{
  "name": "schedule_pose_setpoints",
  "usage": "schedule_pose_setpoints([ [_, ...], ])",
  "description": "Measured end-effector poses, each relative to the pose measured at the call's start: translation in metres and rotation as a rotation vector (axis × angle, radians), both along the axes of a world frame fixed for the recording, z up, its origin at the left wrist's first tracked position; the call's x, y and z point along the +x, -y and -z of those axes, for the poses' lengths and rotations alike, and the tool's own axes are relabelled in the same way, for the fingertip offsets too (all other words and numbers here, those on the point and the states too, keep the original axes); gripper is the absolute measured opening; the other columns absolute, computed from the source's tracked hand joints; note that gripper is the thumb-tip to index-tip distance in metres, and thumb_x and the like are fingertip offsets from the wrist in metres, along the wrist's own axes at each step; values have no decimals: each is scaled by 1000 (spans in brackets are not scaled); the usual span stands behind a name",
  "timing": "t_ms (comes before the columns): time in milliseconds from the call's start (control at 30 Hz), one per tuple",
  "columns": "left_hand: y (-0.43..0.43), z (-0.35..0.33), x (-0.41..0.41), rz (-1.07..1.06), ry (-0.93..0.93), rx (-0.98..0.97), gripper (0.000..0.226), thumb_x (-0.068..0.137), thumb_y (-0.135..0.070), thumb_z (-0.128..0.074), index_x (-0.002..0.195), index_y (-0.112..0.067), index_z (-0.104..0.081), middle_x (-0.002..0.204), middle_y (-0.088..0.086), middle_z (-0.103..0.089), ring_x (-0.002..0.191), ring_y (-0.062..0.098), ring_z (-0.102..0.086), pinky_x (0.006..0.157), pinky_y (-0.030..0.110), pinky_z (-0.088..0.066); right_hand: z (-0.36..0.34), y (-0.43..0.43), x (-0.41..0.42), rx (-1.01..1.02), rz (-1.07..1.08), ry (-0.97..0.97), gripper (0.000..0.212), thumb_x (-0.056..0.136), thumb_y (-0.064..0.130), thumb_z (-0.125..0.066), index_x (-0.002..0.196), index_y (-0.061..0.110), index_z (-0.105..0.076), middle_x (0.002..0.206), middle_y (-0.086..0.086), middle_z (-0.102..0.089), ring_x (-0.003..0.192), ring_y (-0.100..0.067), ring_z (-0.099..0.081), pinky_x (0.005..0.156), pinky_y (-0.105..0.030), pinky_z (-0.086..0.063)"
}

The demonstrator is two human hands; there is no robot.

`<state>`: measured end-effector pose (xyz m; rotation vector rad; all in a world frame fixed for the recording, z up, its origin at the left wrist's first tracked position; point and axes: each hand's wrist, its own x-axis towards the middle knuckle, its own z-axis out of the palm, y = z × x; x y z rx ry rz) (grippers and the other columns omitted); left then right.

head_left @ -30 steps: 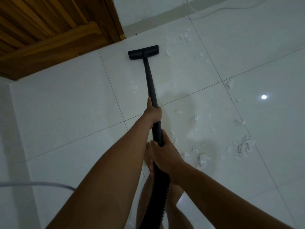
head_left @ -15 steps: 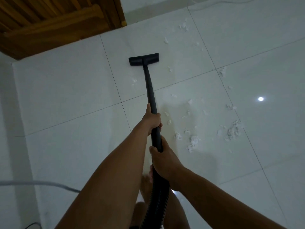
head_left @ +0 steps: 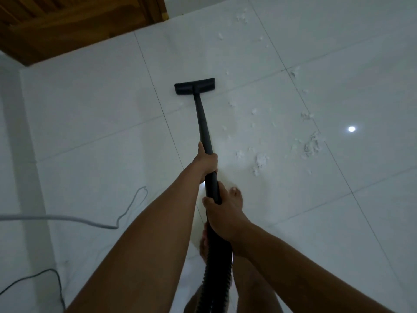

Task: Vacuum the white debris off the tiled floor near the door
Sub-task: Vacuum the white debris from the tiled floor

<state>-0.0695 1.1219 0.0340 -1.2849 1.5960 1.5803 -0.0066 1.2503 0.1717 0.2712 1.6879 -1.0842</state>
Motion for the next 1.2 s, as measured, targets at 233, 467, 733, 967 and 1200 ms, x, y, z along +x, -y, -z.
schedule_pose_setpoints([
  [233,-49,-8,70,20,13,-35,76,104,-26,-41,157,-42,11,145,18,-50,120,35,-57,100,48,-52,-3,-44,71,2,4,76,65,109,24,-43,161,47,-12,88,-7,-59,57,-14,-54,39,-14,-44],
  [467,-85,-8,131,15,-9,-40,76,104,-23,-40,158,-38,11,147,18,-47,95,25,-58,81,36,-52,15,-82,138,-109,98,161,63,103,22,-46,149,60,-26,79,-12,-56,54,-21,-55,56,-34,-52],
  [733,-154,-5,225,-19,-10,-30,72,102,-17,-41,158,-37,0,150,23,-42,89,26,-57,75,36,-51,-17,-159,219,-45,-15,110,65,108,19,-40,160,50,-17,98,-12,-61,58,-14,-55,36,-15,-44],
  [967,-215,-25,300,-3,17,-8,75,101,-15,-41,159,-34,2,151,22,-41,105,33,-61,76,38,-55,-41,-218,293,-9,-65,60,60,109,21,-41,161,40,-21,94,-9,-59,59,-10,-56,35,-11,-41],
  [1200,-252,-46,349,66,81,28,73,99,-14,-41,157,-37,-3,143,22,-51,74,21,-54,56,33,-50,-62,-251,349,-7,9,51,58,109,24,-40,161,42,-21,94,-9,-60,55,-10,-57,36,-14,-43],
])
